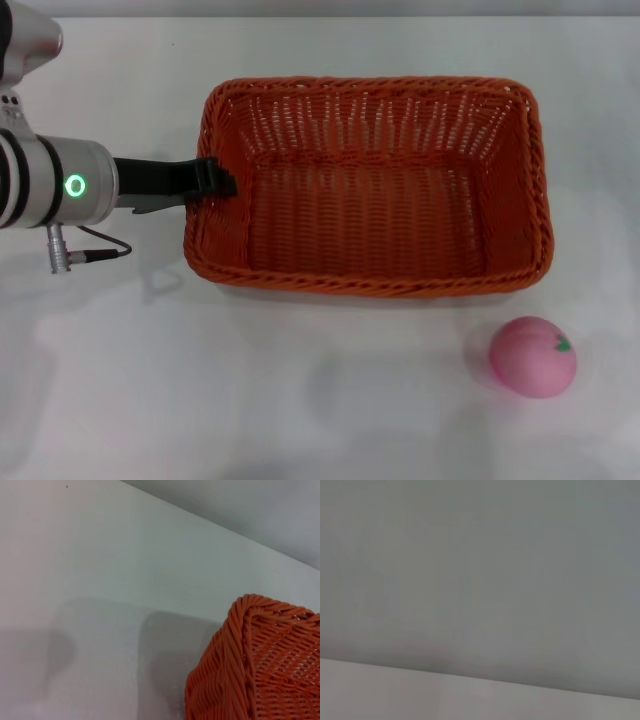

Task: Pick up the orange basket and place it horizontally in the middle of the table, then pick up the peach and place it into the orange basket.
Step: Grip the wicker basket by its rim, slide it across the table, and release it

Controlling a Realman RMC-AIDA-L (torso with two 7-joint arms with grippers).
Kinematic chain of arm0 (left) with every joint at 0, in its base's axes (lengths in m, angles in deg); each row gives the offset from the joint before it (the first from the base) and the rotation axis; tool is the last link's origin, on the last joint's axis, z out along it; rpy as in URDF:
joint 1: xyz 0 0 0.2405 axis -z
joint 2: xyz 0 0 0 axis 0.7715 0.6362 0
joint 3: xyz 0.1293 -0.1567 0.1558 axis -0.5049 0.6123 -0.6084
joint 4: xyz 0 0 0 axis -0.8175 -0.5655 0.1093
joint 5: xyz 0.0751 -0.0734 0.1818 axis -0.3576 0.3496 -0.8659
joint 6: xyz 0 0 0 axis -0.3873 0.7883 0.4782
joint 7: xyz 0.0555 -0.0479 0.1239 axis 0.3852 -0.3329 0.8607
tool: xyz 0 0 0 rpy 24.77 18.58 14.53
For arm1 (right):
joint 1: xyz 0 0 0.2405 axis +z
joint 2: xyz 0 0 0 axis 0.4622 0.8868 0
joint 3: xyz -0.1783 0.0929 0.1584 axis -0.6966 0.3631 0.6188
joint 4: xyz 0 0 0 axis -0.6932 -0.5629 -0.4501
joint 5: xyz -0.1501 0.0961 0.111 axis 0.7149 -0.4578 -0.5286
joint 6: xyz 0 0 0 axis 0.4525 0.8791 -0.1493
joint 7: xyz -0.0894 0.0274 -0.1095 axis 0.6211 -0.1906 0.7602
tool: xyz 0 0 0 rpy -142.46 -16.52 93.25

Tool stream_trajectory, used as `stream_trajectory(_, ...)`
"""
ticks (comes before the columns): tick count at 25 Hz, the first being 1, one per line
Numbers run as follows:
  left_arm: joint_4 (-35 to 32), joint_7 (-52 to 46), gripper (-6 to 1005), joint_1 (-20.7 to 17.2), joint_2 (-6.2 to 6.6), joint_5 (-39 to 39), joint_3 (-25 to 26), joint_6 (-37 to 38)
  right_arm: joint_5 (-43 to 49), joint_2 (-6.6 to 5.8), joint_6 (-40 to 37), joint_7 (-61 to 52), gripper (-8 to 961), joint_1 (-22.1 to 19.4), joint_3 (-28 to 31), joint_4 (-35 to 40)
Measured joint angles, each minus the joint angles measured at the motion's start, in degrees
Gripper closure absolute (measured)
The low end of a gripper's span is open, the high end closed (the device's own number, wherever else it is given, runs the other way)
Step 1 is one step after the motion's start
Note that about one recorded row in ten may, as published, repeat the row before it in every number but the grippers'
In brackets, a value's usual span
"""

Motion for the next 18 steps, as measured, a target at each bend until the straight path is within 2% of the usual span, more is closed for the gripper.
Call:
stream_trajectory(11, -0.1, 0.1, 791, -0.4, 0.15, 1.4, 0.2, 0.6, 0.0, -0.06, 0.0, 0.0, 95, 0.0, 0.0, 0.0)
stream_trajectory(18, 0.2, 1.0, 582, -0.6, 0.18, 2.8, 0.3, 0.5, 0.0, -0.14, 0.0, 0.0, 95, 0.0, 0.0, 0.0)
